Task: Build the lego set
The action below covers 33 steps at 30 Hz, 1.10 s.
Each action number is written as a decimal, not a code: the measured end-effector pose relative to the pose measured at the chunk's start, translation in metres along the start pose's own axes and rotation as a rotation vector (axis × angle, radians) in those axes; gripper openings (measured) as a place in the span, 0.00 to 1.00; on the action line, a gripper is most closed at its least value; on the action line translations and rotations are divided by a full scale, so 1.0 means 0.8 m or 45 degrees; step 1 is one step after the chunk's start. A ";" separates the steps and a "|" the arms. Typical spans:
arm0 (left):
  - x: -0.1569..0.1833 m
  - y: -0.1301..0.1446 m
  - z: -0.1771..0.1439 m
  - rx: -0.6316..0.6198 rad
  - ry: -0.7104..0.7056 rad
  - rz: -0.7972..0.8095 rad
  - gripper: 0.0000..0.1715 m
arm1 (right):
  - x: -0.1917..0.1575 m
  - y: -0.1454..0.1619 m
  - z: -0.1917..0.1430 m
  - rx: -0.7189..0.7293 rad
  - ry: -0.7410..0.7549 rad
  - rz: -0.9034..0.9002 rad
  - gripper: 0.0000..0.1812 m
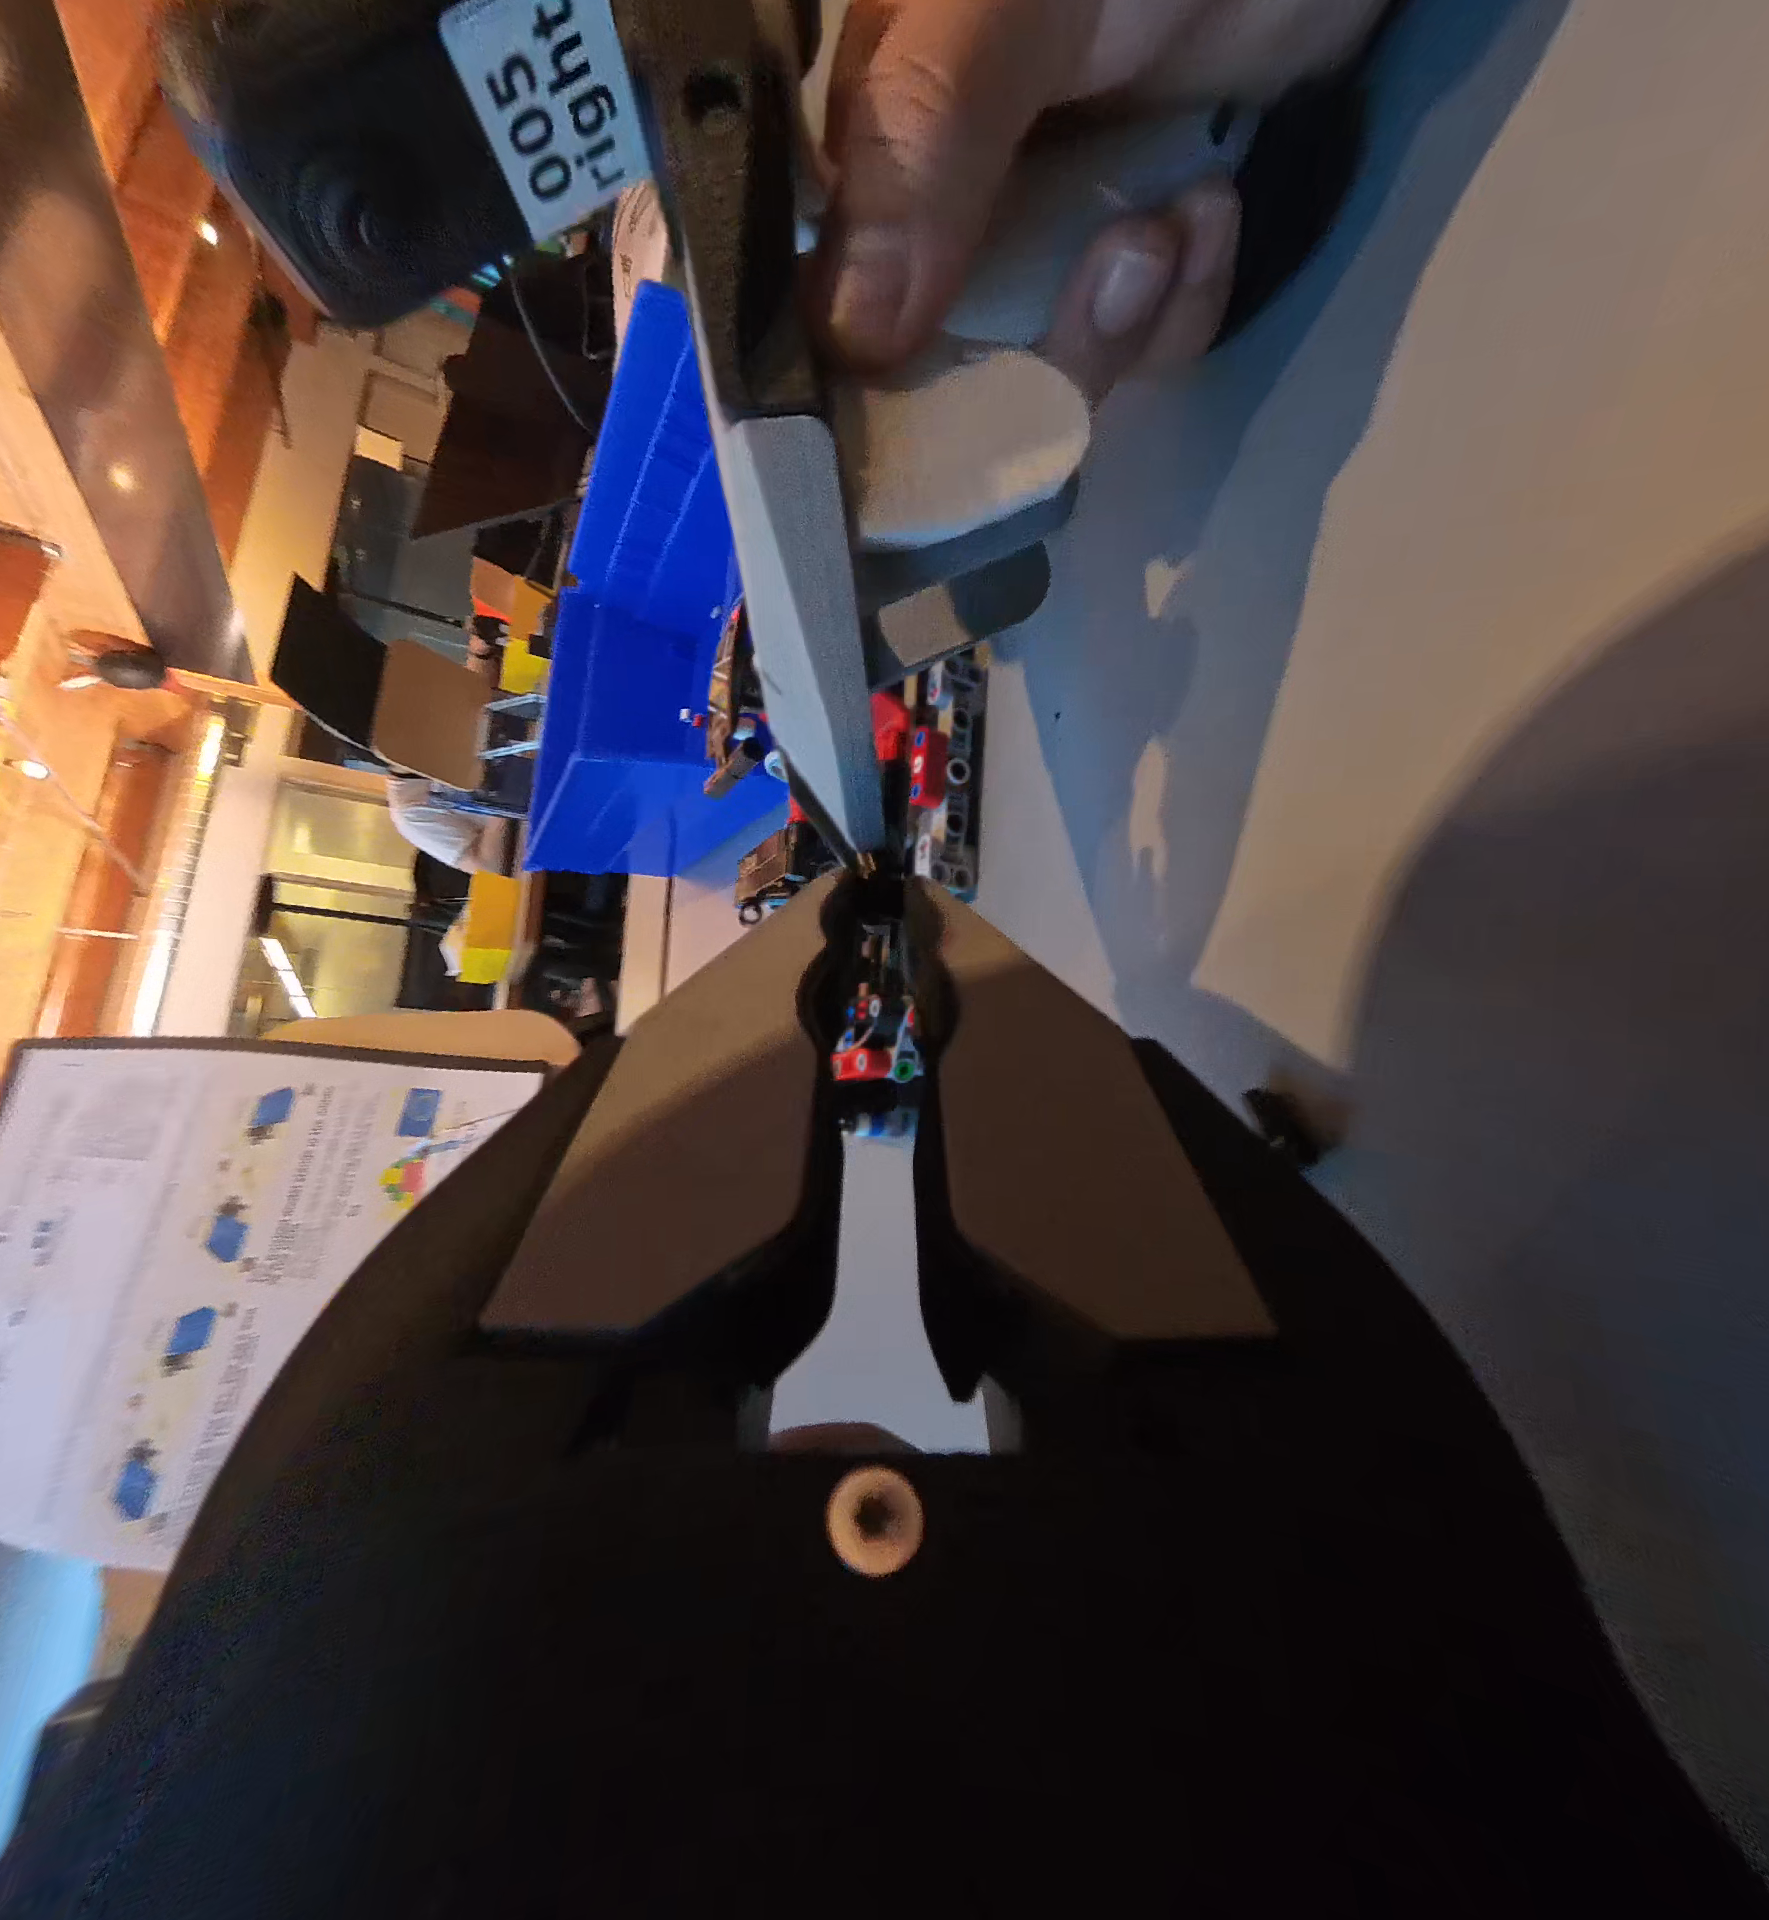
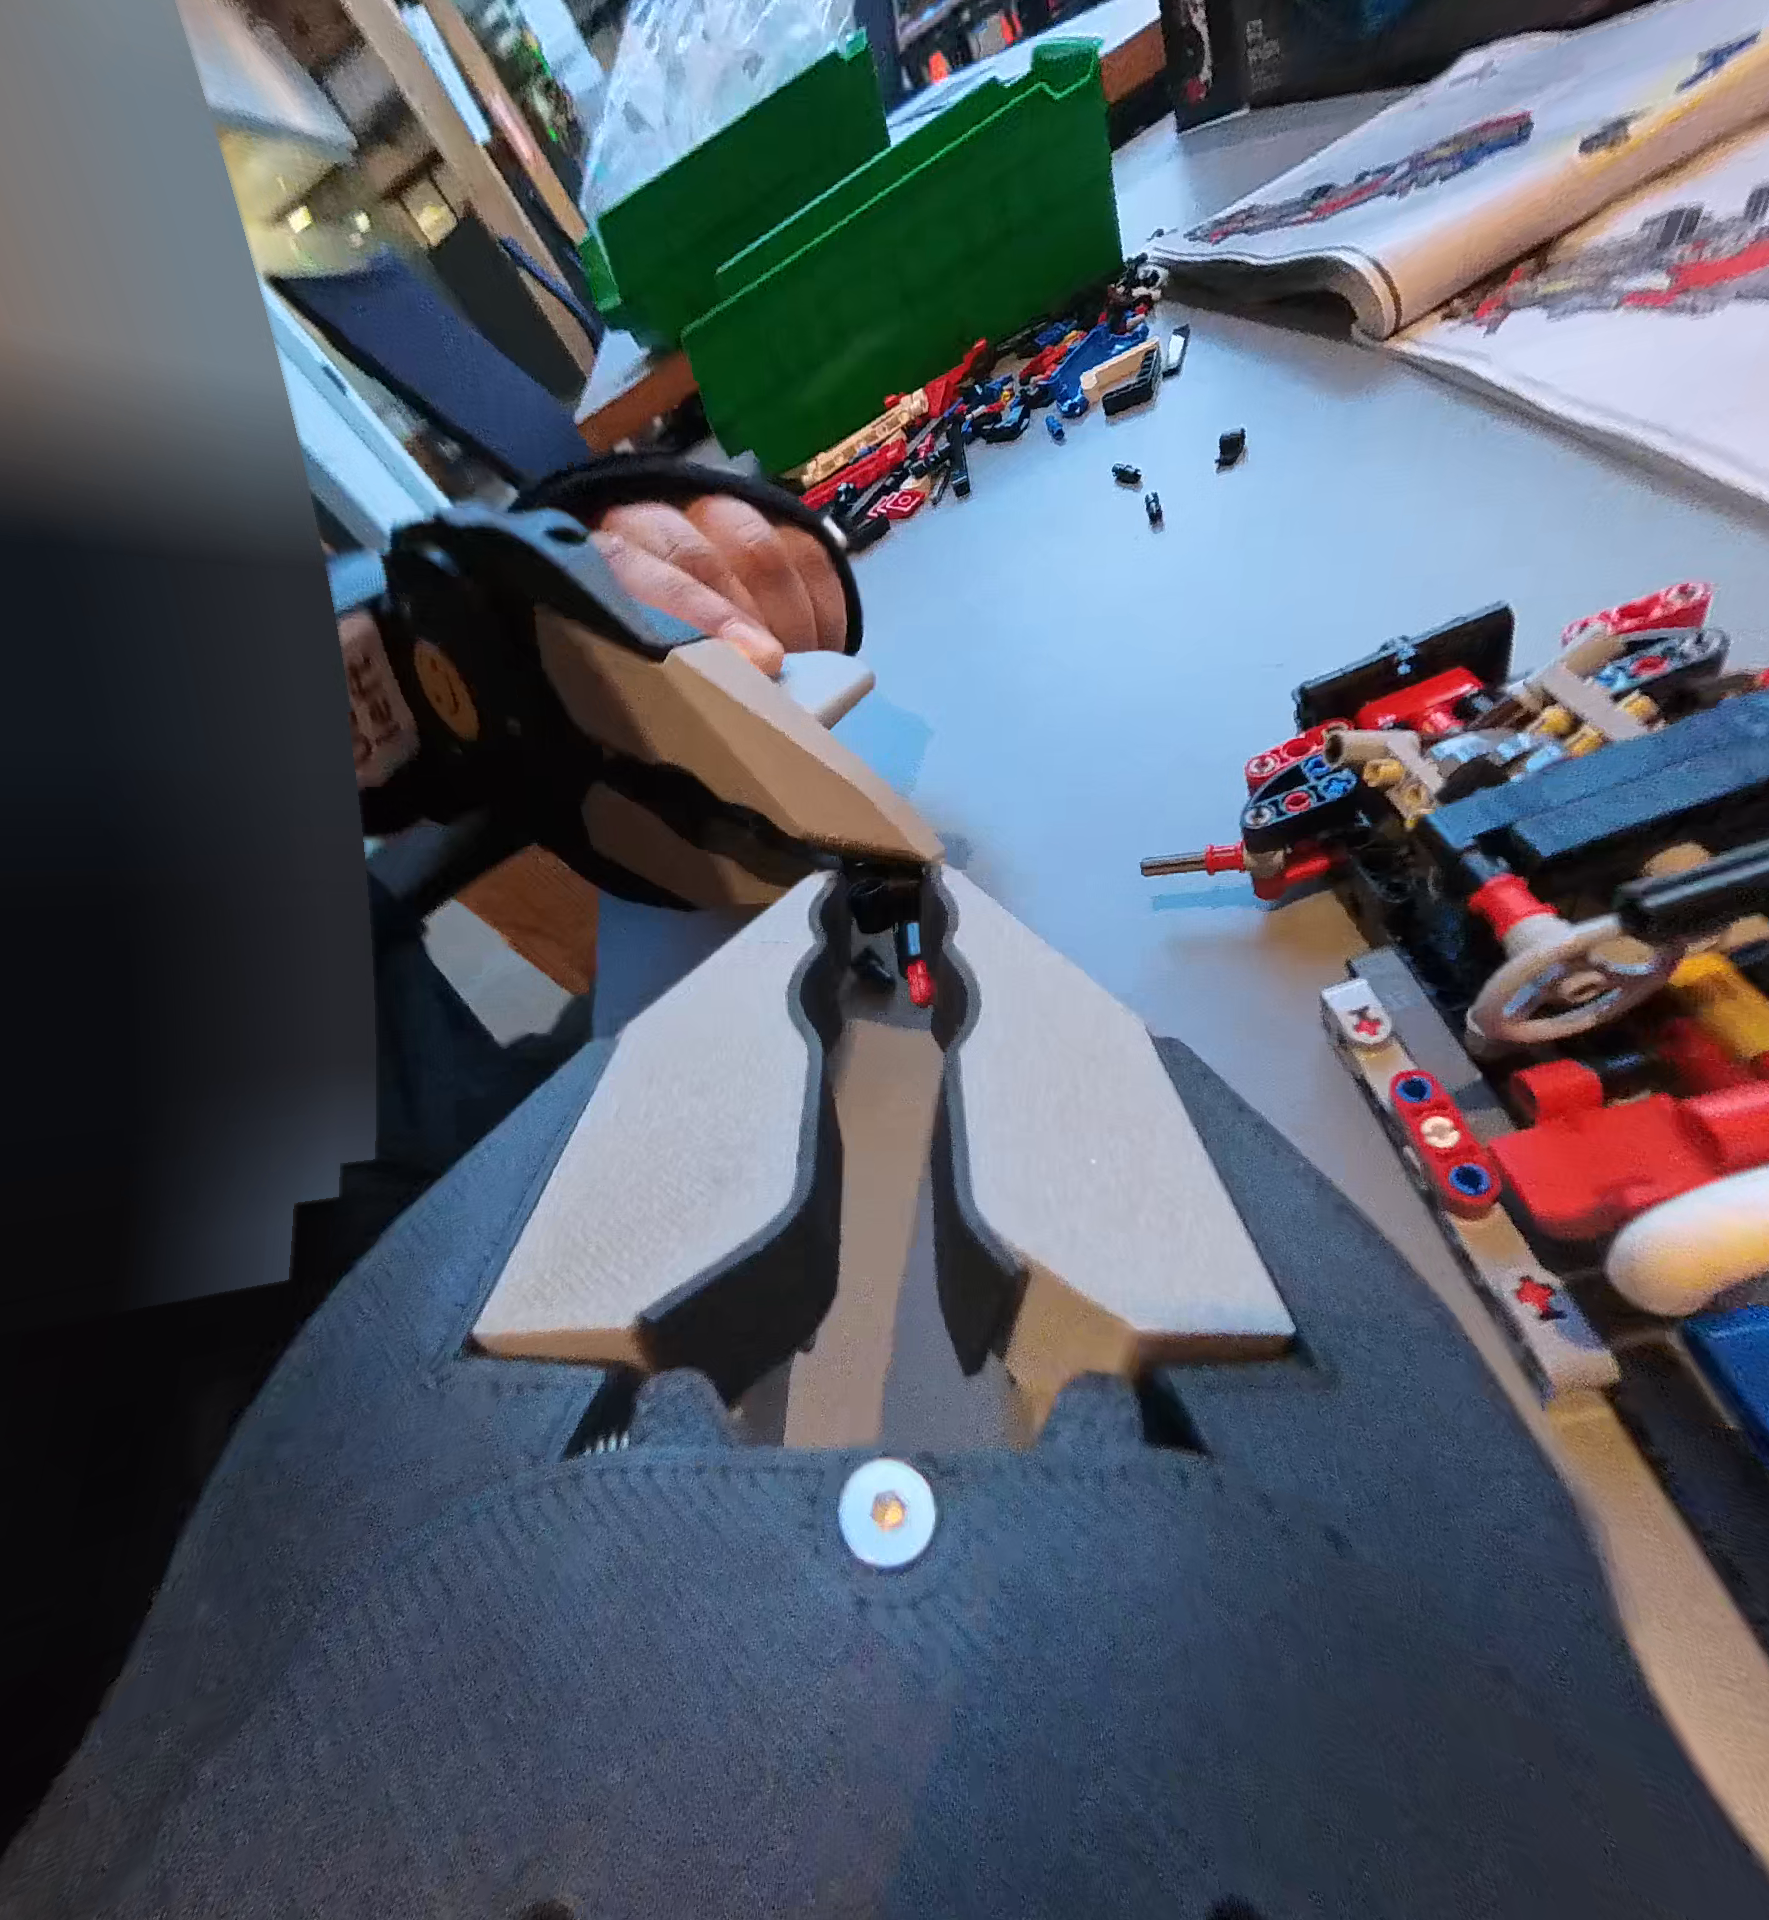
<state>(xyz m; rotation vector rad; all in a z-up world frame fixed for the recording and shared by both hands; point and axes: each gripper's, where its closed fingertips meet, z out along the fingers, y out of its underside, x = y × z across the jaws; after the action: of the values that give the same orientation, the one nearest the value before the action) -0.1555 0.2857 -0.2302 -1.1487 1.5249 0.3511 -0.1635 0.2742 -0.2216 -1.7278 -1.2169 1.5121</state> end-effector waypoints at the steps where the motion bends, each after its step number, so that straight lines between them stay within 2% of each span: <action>1: 0.000 0.001 0.001 -0.013 -0.018 0.038 0.01 | 0.001 -0.001 0.000 0.010 -0.017 0.059 0.06; 3: 0.000 -0.001 0.000 -0.009 -0.045 0.096 0.02 | 0.003 -0.005 -0.002 0.061 -0.049 0.178 0.04; 5: -0.006 -0.004 0.000 -0.012 -0.099 0.143 0.01 | -0.004 -0.014 -0.006 0.127 -0.172 0.306 0.00; 6: -0.005 -0.004 0.002 -0.010 -0.081 0.113 0.02 | -0.009 -0.015 -0.006 0.138 -0.205 0.291 0.00; 9: -0.002 0.005 0.007 -0.027 -0.035 0.054 0.02 | -0.003 -0.016 -0.010 0.091 -0.064 0.094 0.00; 11: -0.001 0.007 0.008 -0.019 -0.012 0.014 0.02 | -0.004 -0.024 -0.021 0.119 -0.039 0.003 0.00; 12: -0.002 0.006 0.008 -0.011 -0.017 0.011 0.02 | -0.004 -0.025 -0.024 0.123 -0.037 -0.009 0.11; 16: -0.005 0.001 0.006 0.014 -0.030 0.013 0.02 | 0.007 -0.009 -0.023 0.024 0.014 -0.050 0.13; 23: -0.001 -0.002 0.006 0.017 -0.025 0.048 0.02 | 0.008 -0.001 -0.010 -0.048 0.065 -0.167 0.09; 25: 0.002 -0.002 0.006 0.036 0.019 -0.023 0.02 | 0.005 0.000 -0.010 -0.055 0.073 -0.235 0.08; 26: 0.001 -0.002 0.006 0.046 0.037 -0.072 0.02 | 0.002 0.000 -0.009 -0.048 0.079 -0.297 0.03; 29: -0.001 -0.001 0.006 0.063 0.077 -0.154 0.02 | 0.004 -0.001 -0.009 -0.058 0.177 -0.477 0.03; 33: 0.007 0.002 0.008 0.040 0.091 -0.106 0.02 | 0.007 0.007 -0.007 -0.148 0.171 -0.470 0.03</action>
<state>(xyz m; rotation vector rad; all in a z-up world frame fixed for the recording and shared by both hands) -0.1523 0.2884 -0.2374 -1.2065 1.5341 0.2315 -0.1569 0.2777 -0.2283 -1.5410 -1.4794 1.1120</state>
